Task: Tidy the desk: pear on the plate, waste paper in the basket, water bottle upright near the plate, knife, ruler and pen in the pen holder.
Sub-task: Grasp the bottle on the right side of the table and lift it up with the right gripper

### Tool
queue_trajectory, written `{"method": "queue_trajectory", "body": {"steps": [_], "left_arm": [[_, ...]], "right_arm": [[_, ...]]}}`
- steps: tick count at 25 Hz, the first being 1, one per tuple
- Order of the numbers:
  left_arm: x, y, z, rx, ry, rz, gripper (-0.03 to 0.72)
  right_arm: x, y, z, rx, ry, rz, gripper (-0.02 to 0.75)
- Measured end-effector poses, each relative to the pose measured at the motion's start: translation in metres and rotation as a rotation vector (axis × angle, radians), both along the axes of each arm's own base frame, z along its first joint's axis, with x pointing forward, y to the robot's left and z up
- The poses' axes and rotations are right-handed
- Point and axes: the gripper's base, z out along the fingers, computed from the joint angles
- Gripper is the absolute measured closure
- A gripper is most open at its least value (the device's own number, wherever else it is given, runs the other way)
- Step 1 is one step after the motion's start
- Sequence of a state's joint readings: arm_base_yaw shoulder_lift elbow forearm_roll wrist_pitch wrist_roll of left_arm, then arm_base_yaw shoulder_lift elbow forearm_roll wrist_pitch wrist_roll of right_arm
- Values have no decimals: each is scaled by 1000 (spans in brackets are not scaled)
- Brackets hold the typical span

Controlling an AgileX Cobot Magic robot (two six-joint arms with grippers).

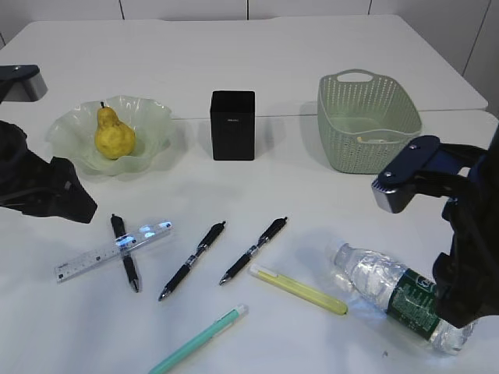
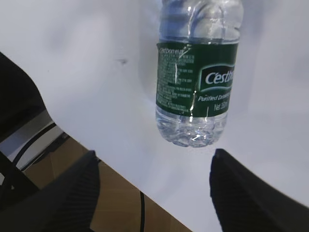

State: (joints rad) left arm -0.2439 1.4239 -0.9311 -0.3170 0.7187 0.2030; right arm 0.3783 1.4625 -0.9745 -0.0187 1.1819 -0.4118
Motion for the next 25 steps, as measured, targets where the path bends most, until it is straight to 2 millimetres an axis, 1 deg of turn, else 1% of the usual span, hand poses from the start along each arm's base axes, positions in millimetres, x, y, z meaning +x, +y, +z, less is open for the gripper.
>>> {"method": "queue_trajectory", "body": {"steps": [2,5,8,9,13,16,17,20,25], "left_arm": [[0,0,0,-2,1,1,151],[0,0,0,-6,2,3,151],[0,-1,0,-8,2,4,151],[0,-1,0,-8,2,4,151],[0,-1,0,-10,2,4,151],[0,-1,0,-10,2,4,151],[0,-1,0,-10,2,4,151],[0,-1,0,-10,2,4,151],[0,-1,0,-10,2,4,151]], "right_arm": [[-3,-2,0,1,-13,2,185],[-15,-9,-2,-14,-53,10,185],[-18,-11,-4,-15,-66,7,184],[-22,-13,-5,-10,-86,-4,184],[-29,-18,-7,-19,-130,-16,184],[-29,-18,-7,-19,-130,-16,184],[-33,-20,-16,-14,-143,-14,185],[-34,-20,-20,-8,-154,-12,185],[-33,-19,-22,1,-172,-10,185]]}}
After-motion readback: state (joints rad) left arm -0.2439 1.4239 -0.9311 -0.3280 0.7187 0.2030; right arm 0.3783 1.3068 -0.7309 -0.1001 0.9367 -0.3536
